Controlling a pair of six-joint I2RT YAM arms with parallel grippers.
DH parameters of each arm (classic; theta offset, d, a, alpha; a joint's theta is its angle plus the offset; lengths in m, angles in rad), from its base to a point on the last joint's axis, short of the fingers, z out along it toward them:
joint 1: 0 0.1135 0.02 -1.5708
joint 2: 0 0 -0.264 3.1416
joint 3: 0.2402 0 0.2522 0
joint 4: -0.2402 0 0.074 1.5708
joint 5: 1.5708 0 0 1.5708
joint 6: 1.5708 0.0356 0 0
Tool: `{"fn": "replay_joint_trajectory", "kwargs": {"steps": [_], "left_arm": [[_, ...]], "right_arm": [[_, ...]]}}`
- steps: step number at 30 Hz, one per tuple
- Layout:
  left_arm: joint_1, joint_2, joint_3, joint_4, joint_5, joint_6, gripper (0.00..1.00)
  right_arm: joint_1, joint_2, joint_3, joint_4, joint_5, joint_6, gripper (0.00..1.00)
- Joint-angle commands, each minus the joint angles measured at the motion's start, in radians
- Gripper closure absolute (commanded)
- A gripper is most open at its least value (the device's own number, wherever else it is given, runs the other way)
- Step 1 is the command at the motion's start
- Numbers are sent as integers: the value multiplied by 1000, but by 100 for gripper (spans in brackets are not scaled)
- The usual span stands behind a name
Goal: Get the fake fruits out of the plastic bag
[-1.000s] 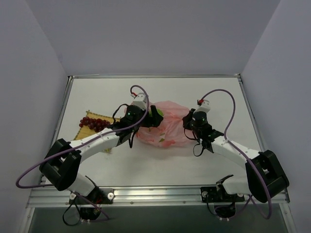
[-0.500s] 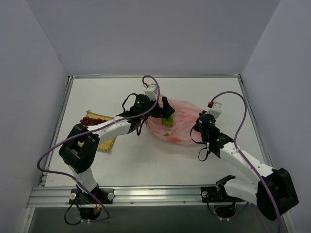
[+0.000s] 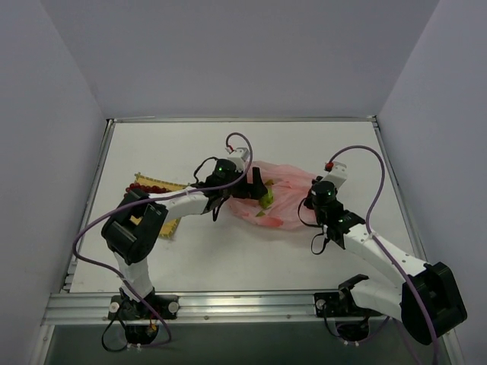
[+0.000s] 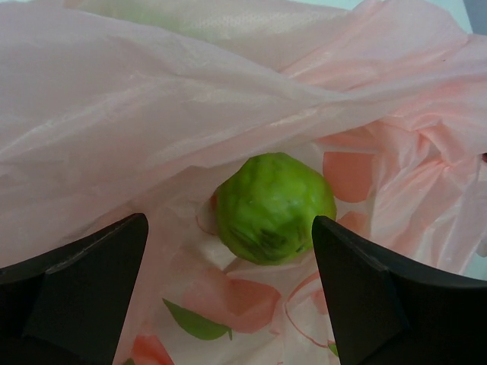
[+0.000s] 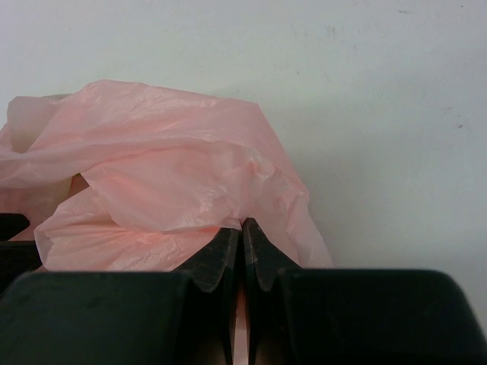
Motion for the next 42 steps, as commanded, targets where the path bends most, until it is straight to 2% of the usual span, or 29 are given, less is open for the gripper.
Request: {"fn": "replay_joint_trajectory", "kwargs": {"steps": [1, 4, 5, 8, 9, 11, 16, 19, 23, 25, 29, 32, 37, 40, 41, 42], "left_arm": [[-43, 9, 68, -9, -14, 31, 13], [-93, 13, 64, -44, -124, 80, 15], [-104, 0, 52, -71, -233, 108, 15], [-107, -45, 21, -88, -372, 114, 15], [-107, -62, 18, -92, -474, 117, 15], [-92, -89, 22, -98, -520, 143, 15], [-86, -122, 62, -142, -485, 191, 12], [-95, -195, 33, -150, -411, 175, 11], [-126, -316, 16, -254, -337, 162, 13], [-141, -352, -11, -265, -292, 140, 21], [-162, -338, -31, -268, -183, 102, 52], [-182, -298, -24, -250, -188, 103, 63], [-208, -222, -15, -237, -305, 148, 64], [-211, -197, -48, -166, -343, 154, 64], [-211, -191, -54, -156, -349, 146, 61], [-210, -182, -62, -144, -356, 146, 45]], "right_arm": [[-9, 19, -20, 31, -1, 14, 100], [-9, 26, -33, 40, -19, 17, 100], [-9, 18, -34, 28, -19, 27, 100], [-9, -13, -51, 1, -27, 62, 100], [-9, -19, -59, -2, -36, 74, 100], [-9, -30, -91, -4, -62, 105, 100], [-5, -62, -151, 24, -70, 125, 99], [-4, -71, -137, 19, -70, 111, 99], [-5, -54, -143, 43, -76, 105, 99], [-4, -42, -143, 54, -82, 105, 99], [-2, -48, -148, 63, -91, 105, 99], [2, -59, -151, 60, -90, 99, 99], [7, -82, -157, 50, -84, 91, 99], [11, -83, -157, 51, -84, 88, 99], [13, -82, -157, 51, -84, 86, 99], [14, -77, -157, 53, -84, 86, 99]]}}
